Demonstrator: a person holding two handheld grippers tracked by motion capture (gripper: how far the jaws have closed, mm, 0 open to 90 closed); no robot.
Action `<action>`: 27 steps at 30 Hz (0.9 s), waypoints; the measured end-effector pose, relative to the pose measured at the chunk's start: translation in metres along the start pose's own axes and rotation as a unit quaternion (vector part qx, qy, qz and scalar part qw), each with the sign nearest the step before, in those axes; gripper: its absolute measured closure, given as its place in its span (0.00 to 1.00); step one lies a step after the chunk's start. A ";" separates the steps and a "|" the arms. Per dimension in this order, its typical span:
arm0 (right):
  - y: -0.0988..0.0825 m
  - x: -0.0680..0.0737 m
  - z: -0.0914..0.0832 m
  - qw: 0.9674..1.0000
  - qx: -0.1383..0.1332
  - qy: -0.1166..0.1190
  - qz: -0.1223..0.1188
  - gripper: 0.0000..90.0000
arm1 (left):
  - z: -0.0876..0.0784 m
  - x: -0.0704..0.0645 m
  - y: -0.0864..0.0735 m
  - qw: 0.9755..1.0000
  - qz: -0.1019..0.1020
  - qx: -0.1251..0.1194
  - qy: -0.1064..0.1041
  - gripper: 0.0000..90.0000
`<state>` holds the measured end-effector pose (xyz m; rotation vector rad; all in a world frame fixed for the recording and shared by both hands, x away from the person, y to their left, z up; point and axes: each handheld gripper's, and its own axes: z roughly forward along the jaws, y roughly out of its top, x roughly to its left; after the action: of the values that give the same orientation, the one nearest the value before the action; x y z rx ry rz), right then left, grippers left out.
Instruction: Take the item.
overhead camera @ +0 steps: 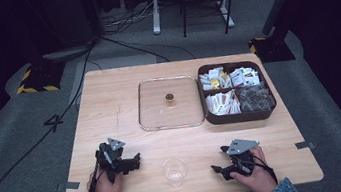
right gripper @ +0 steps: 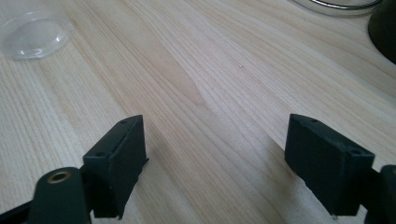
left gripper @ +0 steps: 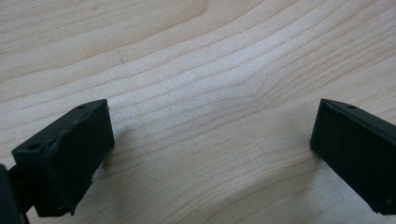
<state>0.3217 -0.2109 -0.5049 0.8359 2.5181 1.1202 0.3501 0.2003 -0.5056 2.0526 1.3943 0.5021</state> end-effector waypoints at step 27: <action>0.001 0.000 0.001 1.000 0.001 0.002 0.001 0.22 | 0.000 0.000 0.000 1.000 -0.001 -0.001 0.001 0.00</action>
<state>0.3228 -0.2093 -0.5049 0.8365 2.5234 1.1207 0.3500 0.2001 -0.5056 2.0496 1.3974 0.5048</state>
